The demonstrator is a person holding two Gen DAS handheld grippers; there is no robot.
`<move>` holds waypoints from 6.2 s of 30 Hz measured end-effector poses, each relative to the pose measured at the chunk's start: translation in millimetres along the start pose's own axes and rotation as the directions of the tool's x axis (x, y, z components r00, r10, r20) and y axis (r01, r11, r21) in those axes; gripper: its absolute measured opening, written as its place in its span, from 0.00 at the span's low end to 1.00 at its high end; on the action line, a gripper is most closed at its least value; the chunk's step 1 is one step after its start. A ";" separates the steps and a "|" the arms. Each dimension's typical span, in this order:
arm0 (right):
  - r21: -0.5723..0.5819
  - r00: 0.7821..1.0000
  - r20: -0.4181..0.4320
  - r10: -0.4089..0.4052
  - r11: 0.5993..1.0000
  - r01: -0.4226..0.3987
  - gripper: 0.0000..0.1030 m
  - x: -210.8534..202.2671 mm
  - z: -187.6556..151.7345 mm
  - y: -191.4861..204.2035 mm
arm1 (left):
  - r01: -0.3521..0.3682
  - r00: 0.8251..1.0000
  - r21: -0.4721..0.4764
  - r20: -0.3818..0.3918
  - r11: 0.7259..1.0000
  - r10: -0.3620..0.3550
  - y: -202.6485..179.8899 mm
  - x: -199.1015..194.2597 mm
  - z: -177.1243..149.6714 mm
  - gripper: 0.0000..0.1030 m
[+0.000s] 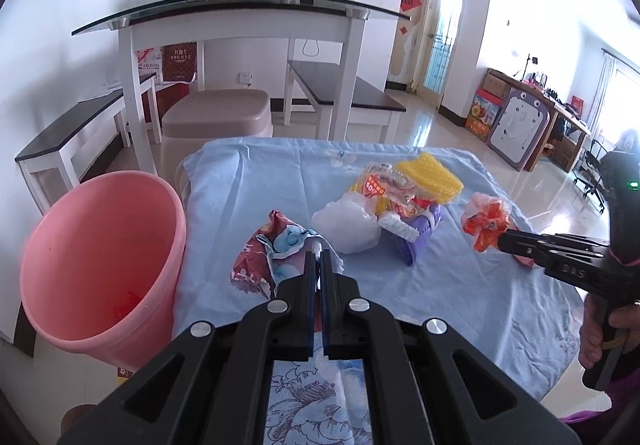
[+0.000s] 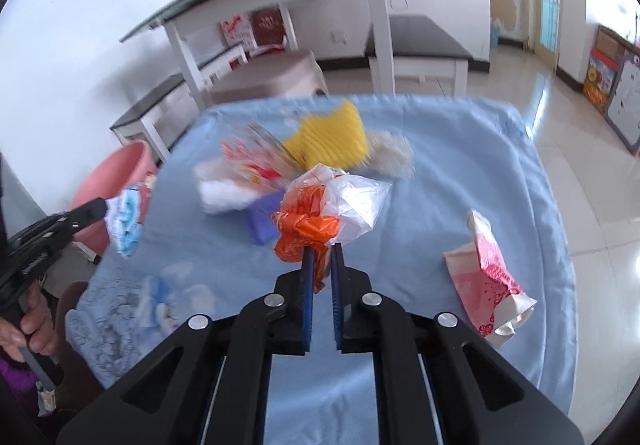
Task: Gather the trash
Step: 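Grasp the orange netting bag with the right gripper while the left holds the wrapper, then carry both items over the pink bucket and release them, then move both open grippers back over the table toward the pink paper bag, then grasp the clear printed wrapper with the left gripper while the right grasps the pink paper bag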
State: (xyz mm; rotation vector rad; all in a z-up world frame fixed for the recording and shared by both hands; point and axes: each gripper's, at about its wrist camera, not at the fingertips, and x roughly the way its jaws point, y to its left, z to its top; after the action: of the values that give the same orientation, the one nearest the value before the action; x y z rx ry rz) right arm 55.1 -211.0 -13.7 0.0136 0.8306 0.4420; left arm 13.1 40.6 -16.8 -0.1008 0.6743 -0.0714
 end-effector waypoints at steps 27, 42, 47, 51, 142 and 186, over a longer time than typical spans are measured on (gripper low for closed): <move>-0.288 0.944 0.065 0.324 0.911 -0.294 0.08 -2.3 49.7 178.2 | -0.207 0.951 -0.121 0.208 0.971 0.229 75.0 -104.9 21.5 0.01; -0.349 0.911 -0.004 0.411 0.854 -0.387 0.08 37.1 67.0 260.5 | -0.283 0.930 -0.219 0.175 0.934 0.323 150.3 -117.5 1.5 0.01; -0.347 0.919 -0.052 0.390 0.856 -0.383 0.08 64.6 66.0 273.9 | -0.278 0.941 -0.237 0.127 0.931 0.313 165.8 -96.3 -6.2 0.01; -0.343 0.927 -0.090 0.363 0.863 -0.371 0.08 85.8 62.2 281.3 | -0.272 0.950 -0.244 0.087 0.931 0.300 172.4 -75.7 -10.1 0.01; -0.156 0.992 0.111 0.063 0.987 -0.046 0.41 -22.8 19.2 56.1 | -0.129 0.992 -0.024 -0.009 0.991 0.129 -6.1 -18.2 20.6 0.47; 0.158 0.979 0.030 -0.202 0.968 0.195 0.41 -43.0 -26.1 -91.6 | 0.109 0.994 0.061 -0.035 0.992 -0.107 -54.2 63.1 61.6 0.46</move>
State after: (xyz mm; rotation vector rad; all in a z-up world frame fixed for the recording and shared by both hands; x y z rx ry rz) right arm 45.4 -315.0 -17.5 0.0828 0.8100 0.1874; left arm 99.0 -15.1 -1.7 -0.0757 0.6971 -0.1983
